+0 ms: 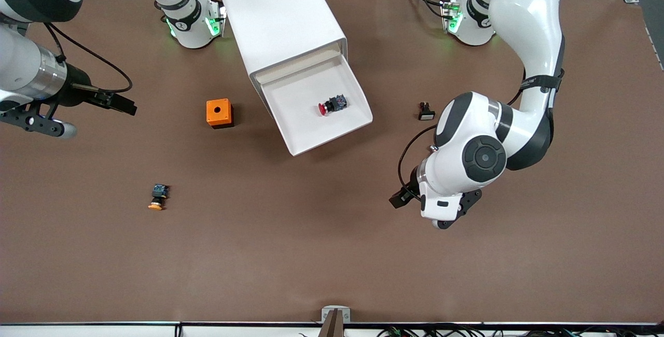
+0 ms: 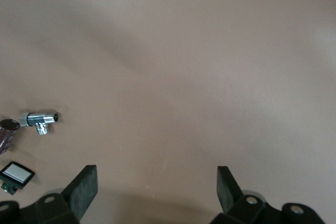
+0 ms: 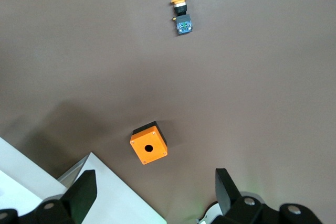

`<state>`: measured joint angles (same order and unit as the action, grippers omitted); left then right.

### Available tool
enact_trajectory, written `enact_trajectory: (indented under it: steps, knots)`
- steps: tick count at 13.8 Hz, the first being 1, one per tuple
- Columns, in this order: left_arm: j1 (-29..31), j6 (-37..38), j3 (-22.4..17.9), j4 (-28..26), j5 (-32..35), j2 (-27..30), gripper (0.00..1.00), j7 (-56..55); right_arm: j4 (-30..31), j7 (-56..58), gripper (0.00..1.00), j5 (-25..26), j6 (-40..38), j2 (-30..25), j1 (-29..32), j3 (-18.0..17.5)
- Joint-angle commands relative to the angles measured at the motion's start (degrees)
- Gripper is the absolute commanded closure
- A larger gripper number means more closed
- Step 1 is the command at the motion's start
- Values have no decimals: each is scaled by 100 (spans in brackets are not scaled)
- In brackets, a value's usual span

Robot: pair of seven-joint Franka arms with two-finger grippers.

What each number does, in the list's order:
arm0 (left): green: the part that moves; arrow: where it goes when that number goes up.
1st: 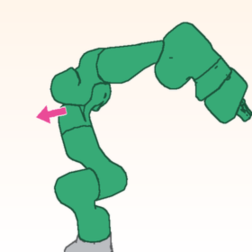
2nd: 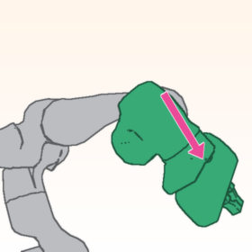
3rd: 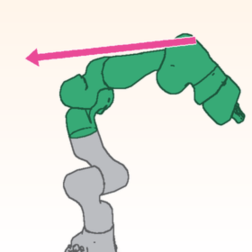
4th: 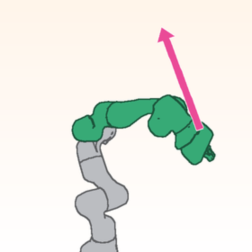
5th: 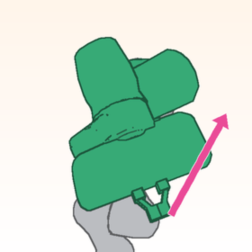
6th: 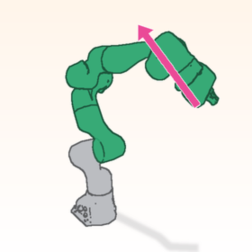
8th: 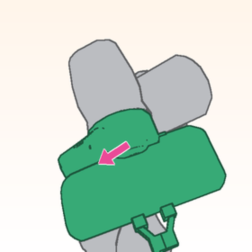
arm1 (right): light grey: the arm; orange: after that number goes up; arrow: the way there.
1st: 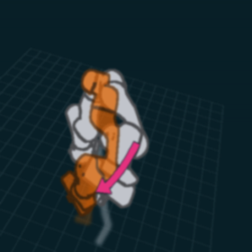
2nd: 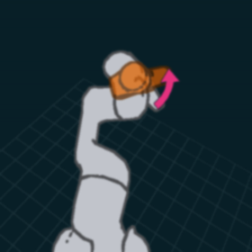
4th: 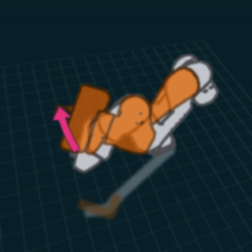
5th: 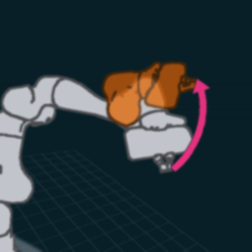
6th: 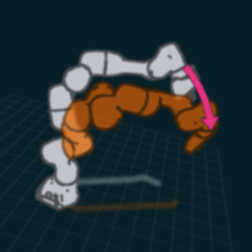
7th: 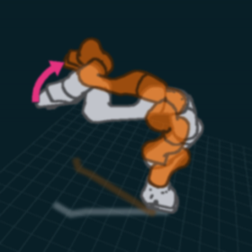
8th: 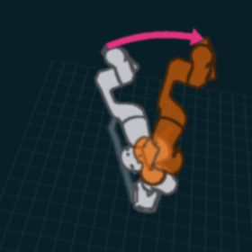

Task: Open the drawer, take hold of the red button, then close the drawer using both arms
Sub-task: 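Release the drawer and withdraw the left gripper while the right gripper rises, then move the right gripper over the open drawer toward the red button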

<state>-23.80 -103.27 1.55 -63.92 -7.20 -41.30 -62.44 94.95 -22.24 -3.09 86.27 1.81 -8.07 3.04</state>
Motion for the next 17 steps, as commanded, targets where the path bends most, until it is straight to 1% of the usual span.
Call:
enact_trajectory:
  steps: [1, 5, 10, 17]
  knots:
    - [-55, -246, -59, -200, 341, 149, 0, -181, -3, -447, 0, -42, -67, -5, -273, 30]
    - [-55, -387, -50, -253, 552, 149, 0, -128, 6, -957, 0, -51, -49, -5, -537, 30]
    - [-37, -378, -50, -271, 553, 140, 0, -137, 6, -1809, 0, -51, 30, 13, -932, 30]
    - [-19, -378, -59, -288, 553, 96, 0, -137, 15, -3083, 0, -42, 302, 126, -1688, 30]
